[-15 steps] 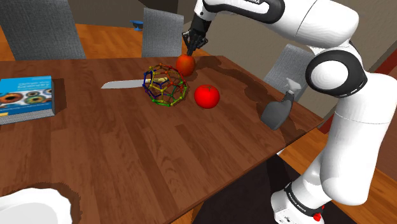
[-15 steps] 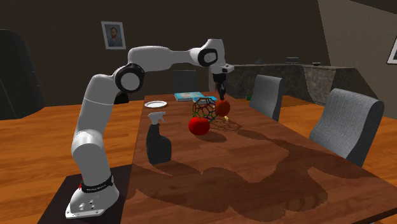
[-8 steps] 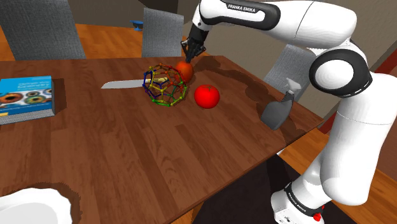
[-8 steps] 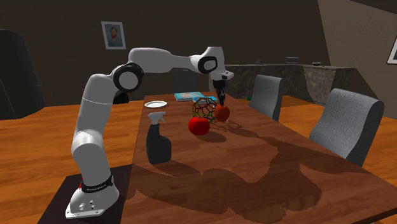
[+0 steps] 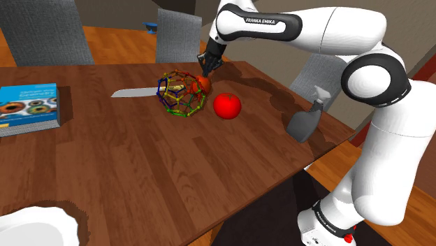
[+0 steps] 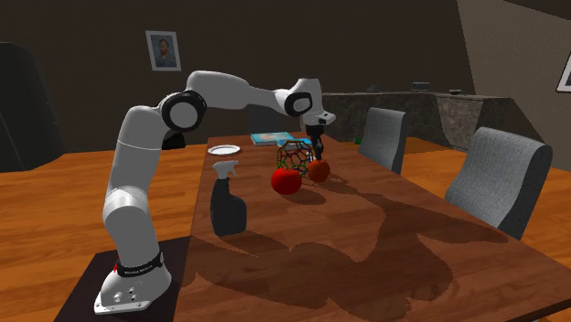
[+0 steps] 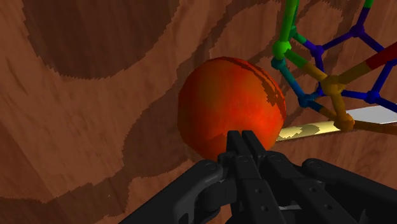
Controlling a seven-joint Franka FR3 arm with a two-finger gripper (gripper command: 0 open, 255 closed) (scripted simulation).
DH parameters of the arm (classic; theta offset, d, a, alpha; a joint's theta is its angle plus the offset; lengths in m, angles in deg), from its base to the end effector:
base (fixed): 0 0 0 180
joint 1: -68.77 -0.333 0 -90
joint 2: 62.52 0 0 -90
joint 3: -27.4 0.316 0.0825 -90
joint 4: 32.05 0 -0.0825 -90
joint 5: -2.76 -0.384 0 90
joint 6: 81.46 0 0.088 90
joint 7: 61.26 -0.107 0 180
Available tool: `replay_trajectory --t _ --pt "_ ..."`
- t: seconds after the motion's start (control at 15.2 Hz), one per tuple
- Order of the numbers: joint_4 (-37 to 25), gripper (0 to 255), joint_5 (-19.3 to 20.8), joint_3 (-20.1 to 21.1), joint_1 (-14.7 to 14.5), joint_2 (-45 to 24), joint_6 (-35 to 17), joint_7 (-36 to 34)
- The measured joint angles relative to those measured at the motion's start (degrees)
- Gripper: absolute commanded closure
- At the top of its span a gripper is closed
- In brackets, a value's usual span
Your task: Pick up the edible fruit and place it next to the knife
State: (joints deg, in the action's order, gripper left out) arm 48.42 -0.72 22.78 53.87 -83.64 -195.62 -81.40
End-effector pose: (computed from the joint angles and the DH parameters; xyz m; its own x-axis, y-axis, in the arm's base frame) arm 0.6791 0.1362 0.5171 0.9627 -0.1878 0.1947 -0.1701 -0.9799 -0.1039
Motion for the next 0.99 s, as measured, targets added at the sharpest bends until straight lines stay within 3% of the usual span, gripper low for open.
replay_trajectory --t 0.33,0.4,0.79,0.99 --pt "0.36 255 -0.01 0.00 0.00 0.05 -0.35 0.02" --pt "0.37 0 -0.01 0.00 0.00 0.05 -0.35 0.02" --pt "0.36 0 -0.01 0.00 0.00 0.05 -0.36 0.02" --pt "-1.74 0 0.15 -0.04 -0.05 1.18 2.79 -0.19"
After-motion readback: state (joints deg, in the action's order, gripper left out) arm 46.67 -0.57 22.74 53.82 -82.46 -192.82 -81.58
